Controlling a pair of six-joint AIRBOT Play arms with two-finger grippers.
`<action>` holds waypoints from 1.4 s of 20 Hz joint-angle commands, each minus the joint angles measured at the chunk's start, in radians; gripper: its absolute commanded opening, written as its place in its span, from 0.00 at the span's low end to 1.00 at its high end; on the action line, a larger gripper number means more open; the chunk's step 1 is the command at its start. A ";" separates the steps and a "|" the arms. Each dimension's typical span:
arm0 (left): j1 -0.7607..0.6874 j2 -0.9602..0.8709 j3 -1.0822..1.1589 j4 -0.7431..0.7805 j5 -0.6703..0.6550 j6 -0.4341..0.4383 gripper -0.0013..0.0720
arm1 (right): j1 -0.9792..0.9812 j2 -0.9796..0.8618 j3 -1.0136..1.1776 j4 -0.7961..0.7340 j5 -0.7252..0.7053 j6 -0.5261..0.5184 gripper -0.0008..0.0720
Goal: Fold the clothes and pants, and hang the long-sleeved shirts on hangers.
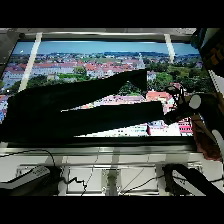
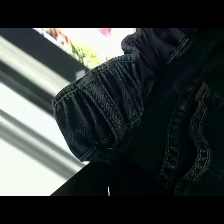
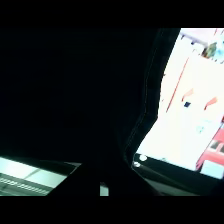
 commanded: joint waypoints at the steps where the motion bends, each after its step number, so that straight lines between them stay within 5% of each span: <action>1: 0.006 0.000 -0.003 -0.061 0.136 0.014 0.07 | 0.001 0.072 -0.130 0.051 -0.017 0.053 0.05; 2: 0.006 0.000 -0.003 -0.084 0.159 0.014 0.07 | 0.001 0.072 -0.149 0.067 -0.016 0.053 0.21; 4: 0.006 -0.001 -0.003 -0.116 0.172 0.014 0.07 | 0.001 0.072 -0.151 0.074 -0.016 0.060 1.00; 9: 0.005 -0.013 -0.003 -0.120 0.211 0.014 0.07 | 0.001 0.072 -0.124 0.074 -0.055 0.100 0.97; 12: 0.006 -0.043 -0.003 -0.124 0.229 0.014 0.07 | 0.001 0.071 -0.116 0.080 -0.243 0.258 0.94; 14: 0.006 -0.056 -0.003 -0.126 0.227 0.014 0.07 | 0.000 0.048 -0.116 0.076 -0.471 0.485 0.60; 16: 0.006 -0.057 -0.003 -0.137 0.227 0.014 0.07 | 0.000 -0.029 -0.081 0.119 -0.650 0.605 0.61; 18: 0.003 -0.056 -0.003 -0.140 0.227 0.014 0.07 | 0.000 -0.164 0.019 0.228 -0.687 0.602 0.64; 20: -0.001 -0.057 -0.003 -0.156 0.227 0.014 0.07 | 0.000 -0.317 0.146 0.303 -0.667 0.591 0.74; 28: -0.006 -0.057 -0.003 -0.162 0.228 0.014 0.07 | -0.026 -0.720 0.505 0.591 -0.499 0.594 0.75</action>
